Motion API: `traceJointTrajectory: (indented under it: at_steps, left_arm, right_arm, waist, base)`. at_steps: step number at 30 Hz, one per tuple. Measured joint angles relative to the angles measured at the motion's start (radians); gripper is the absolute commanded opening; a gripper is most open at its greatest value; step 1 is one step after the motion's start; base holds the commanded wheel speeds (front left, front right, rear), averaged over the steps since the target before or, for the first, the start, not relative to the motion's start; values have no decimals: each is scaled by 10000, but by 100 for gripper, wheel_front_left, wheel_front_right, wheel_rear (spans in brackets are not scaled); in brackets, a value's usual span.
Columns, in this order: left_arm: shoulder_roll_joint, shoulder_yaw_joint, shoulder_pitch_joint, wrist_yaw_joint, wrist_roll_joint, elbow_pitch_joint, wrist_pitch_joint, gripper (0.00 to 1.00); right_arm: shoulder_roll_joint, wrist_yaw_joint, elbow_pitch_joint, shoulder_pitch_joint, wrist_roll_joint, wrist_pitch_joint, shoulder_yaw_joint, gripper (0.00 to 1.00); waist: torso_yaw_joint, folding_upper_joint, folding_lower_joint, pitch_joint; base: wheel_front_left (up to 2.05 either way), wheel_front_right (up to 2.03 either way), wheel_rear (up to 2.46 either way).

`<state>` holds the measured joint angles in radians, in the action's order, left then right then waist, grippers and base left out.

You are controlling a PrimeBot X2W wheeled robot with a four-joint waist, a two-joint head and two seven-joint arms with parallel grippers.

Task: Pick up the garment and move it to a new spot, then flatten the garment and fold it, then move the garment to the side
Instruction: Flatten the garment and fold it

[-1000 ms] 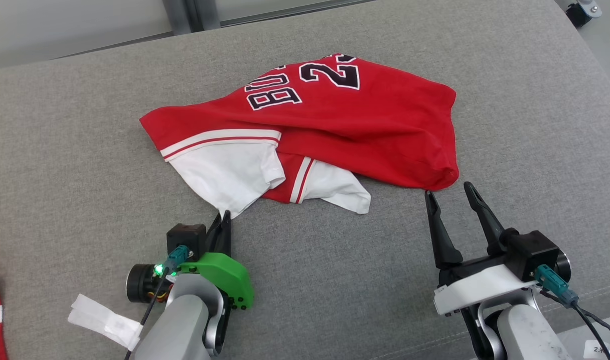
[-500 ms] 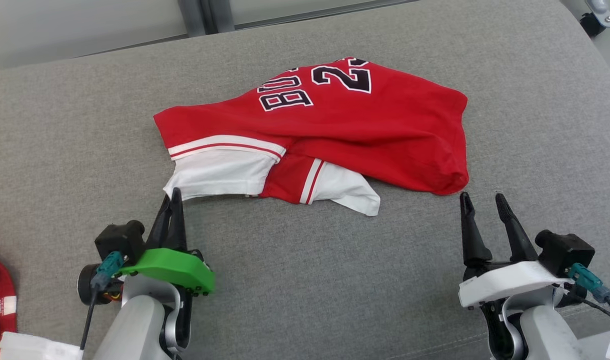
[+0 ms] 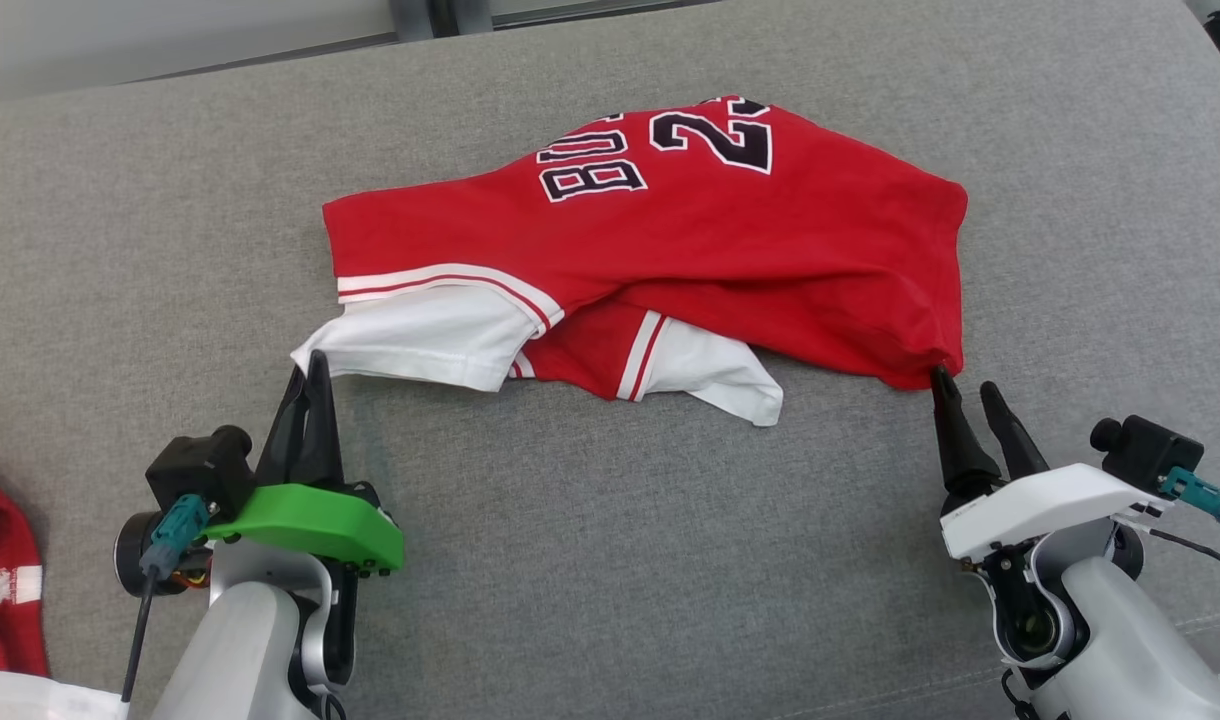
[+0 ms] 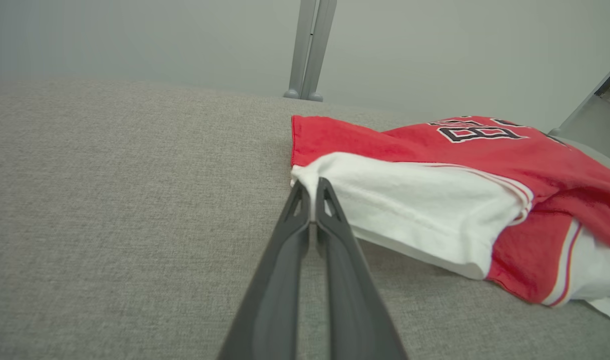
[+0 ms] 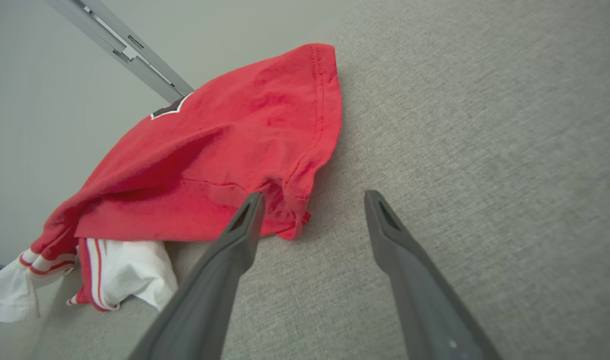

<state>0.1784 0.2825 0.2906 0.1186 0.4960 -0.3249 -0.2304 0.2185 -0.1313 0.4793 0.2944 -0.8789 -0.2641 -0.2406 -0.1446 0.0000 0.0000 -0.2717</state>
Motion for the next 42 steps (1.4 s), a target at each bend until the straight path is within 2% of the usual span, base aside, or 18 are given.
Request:
traceJointTrajectory:
  at_steps: [6, 7, 8, 10, 11, 17, 19, 20, 24, 27, 31, 35, 39, 42]
  left_arm:
    - [59, 17, 4, 46, 4, 136, 36, 0]
    - [69, 19, 4, 48, 4, 167, 36, 0]
    - [69, 29, 5, 50, 4, 203, 38, 0]
    - [81, 25, 5, 65, 6, 249, 50, 0]
    - [96, 19, 10, 98, 6, 274, 50, 0]
    - [163, -94, 47, 113, 148, 412, 59, 0]
    - [144, -253, 81, -90, 533, 637, 151, 0]
    - [90, -539, 118, -360, 1185, 915, 397, 0]
    - [495, -1220, 813, -838, 2194, 2042, 1187, 0]
    - [834, -1730, 1654, -917, 3009, 3164, 2033, 0]
    - [1383, -2144, 3140, -558, 3636, 4397, 3379, 0]
    - [1981, -2142, 4919, 21, 3371, 4966, 4360, 0]
    - [2301, -1783, 6710, 408, 2907, 4905, 5149, 0]
    - [2357, -1358, 7935, 393, 2748, 4305, 5716, 0]
  right_arm:
    - [435, 0, -29, 306, -1415, 0, -880, 100]
    - [462, 0, -77, 325, -1488, 0, -924, 89]
    - [474, 0, -119, 364, -1661, 0, -957, 45]
    - [523, 0, -270, 407, -1701, 0, -1074, 12]
    - [525, 0, -360, 419, -1776, 0, -1085, 0]
    - [723, 2, -863, 422, -1964, 0, -1239, 0]
    - [836, 0, -1388, 407, -2094, 0, -1047, 0]
    - [1045, 0, -1900, 407, -2079, 0, -938, 0]
    - [2073, 0, -2832, 650, -1576, 0, -959, 0]
    - [3060, 0, -3348, 1195, -1346, 0, -1135, 0]
    - [4222, -2, -3969, 2391, -1526, 332, -1352, 0]
    - [4982, -4, -4472, 3755, -1954, 794, -1221, 0]
    - [5227, -2, -4732, 5149, -2631, 1421, -1095, 0]
    - [5181, -2, -4378, 6332, -2819, 1768, -1041, 0]
  waist:
    - [129, 0, 0, -134]
    - [143, 0, 0, -152]
    - [154, 0, 0, -171]
    - [168, 0, 0, -208]
    - [171, 0, -1, -226]
    - [157, 0, 0, -186]
    - [144, 0, 0, -110]
    - [126, 0, 0, -22]
    - [73, 0, 0, 186]
    - [54, 0, 0, 328]
    - [24, 0, 0, 394]
    - [41, 0, 0, 273]
    - [76, 0, 0, -8]
    - [98, 0, 0, -303]
  base:
    - [0, 0, 0]
    - [0, 0, 0]
    - [0, 0, 0]
    - [0, 0, 0]
    - [0, 0, 0]
    - [0, 0, 0]
    - [0, 0, 0]
    - [0, 0, 0]
    - [0, 0, 0]
    - [0, 0, 0]
    - [0, 0, 0]
    - [0, 0, 0]
    - [0, 0, 0]
    - [0, 0, 0]
